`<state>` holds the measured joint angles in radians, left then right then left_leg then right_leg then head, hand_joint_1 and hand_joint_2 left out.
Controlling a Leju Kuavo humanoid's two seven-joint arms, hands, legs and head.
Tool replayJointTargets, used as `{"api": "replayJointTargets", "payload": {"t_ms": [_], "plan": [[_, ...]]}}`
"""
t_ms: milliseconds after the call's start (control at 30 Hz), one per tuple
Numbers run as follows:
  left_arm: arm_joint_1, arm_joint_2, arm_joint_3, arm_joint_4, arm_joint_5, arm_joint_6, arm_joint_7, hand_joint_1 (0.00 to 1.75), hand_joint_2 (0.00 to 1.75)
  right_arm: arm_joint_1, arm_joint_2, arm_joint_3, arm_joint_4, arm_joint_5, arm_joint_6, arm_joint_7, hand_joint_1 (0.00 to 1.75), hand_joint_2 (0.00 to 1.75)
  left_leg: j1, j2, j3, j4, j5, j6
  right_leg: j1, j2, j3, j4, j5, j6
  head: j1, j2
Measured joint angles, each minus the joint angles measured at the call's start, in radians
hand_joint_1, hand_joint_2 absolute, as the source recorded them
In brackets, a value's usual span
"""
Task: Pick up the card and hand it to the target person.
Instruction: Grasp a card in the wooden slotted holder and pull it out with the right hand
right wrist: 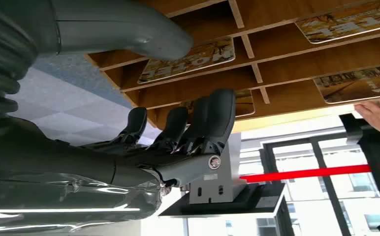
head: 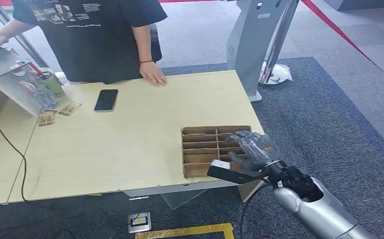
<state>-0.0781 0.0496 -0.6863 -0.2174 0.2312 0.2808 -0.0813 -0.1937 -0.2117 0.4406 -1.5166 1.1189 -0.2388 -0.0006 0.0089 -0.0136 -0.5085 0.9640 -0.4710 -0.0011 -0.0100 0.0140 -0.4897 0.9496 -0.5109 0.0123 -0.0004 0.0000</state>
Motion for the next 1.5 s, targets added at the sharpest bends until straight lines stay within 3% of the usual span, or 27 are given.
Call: {"api": "replayJointTargets", "payload": {"t_ms": [167, 367, 400, 533, 733, 1133, 1500], "plan": [[0.000, -0.001, 0.000, 0.000, 0.000, 0.000, 0.000, 0.00, 1.75, -0.009, 0.001, 0.010, 0.014, 0.043, -0.003, 0.043, 1.09, 1.75, 0.000, 0.000, 0.000, 0.000, 0.000, 0.000, 0.000, 0.000, 0.000, 0.000, 0.000, 0.000, 0.000, 0.000], [0.000, -0.002, 0.000, 0.000, 0.002, 0.000, 0.000, 0.00, 1.75, -0.018, 0.003, 0.021, 0.022, 0.108, 0.011, 0.092, 1.02, 1.75, 0.000, 0.000, 0.000, 0.000, 0.000, 0.000, 0.000, 0.000, 0.000, 0.000, 0.000, 0.000, 0.000, 0.000], [0.000, -0.002, 0.000, 0.000, 0.002, 0.000, 0.000, 0.00, 1.75, -0.019, 0.004, 0.023, 0.023, 0.119, 0.017, 0.098, 1.07, 1.75, 0.000, 0.000, 0.000, 0.000, 0.000, 0.000, 0.000, 0.000, 0.000, 0.000, 0.000, 0.000, 0.000, 0.000], [0.000, -0.002, 0.000, 0.000, 0.004, 0.000, 0.000, 0.00, 1.75, -0.020, 0.004, 0.029, 0.028, 0.151, 0.035, 0.117, 1.54, 1.75, 0.000, 0.000, 0.000, 0.000, 0.000, 0.000, 0.000, 0.000, 0.000, 0.000, 0.000, 0.000, 0.000, 0.000], [0.000, -0.002, 0.000, 0.000, 0.004, 0.000, 0.000, 0.00, 1.75, -0.029, 0.005, 0.035, 0.031, 0.168, 0.045, 0.130, 1.69, 1.75, 0.000, 0.000, 0.000, 0.000, 0.000, 0.000, 0.000, 0.000, 0.000, 0.000, 0.000, 0.000, 0.000, 0.000], [0.000, -0.002, -0.002, 0.000, 0.003, 0.000, -0.003, 0.00, 1.75, -0.029, 0.003, 0.034, 0.007, 0.159, 0.045, 0.117, 1.75, 1.75, 0.000, 0.000, 0.001, 0.000, 0.000, 0.000, 0.000, 0.000, 0.000, 0.000, 0.000, 0.000, 0.000, 0.000], [0.001, -0.001, -0.017, 0.000, 0.002, -0.001, -0.014, 0.00, 1.75, -0.027, -0.037, -0.034, -0.130, 0.030, 0.078, 0.039, 1.75, 1.75, 0.000, 0.000, 0.001, 0.000, 0.000, 0.000, 0.000, 0.001, 0.000, 0.000, 0.000, 0.000, 0.000, 0.000]]}}
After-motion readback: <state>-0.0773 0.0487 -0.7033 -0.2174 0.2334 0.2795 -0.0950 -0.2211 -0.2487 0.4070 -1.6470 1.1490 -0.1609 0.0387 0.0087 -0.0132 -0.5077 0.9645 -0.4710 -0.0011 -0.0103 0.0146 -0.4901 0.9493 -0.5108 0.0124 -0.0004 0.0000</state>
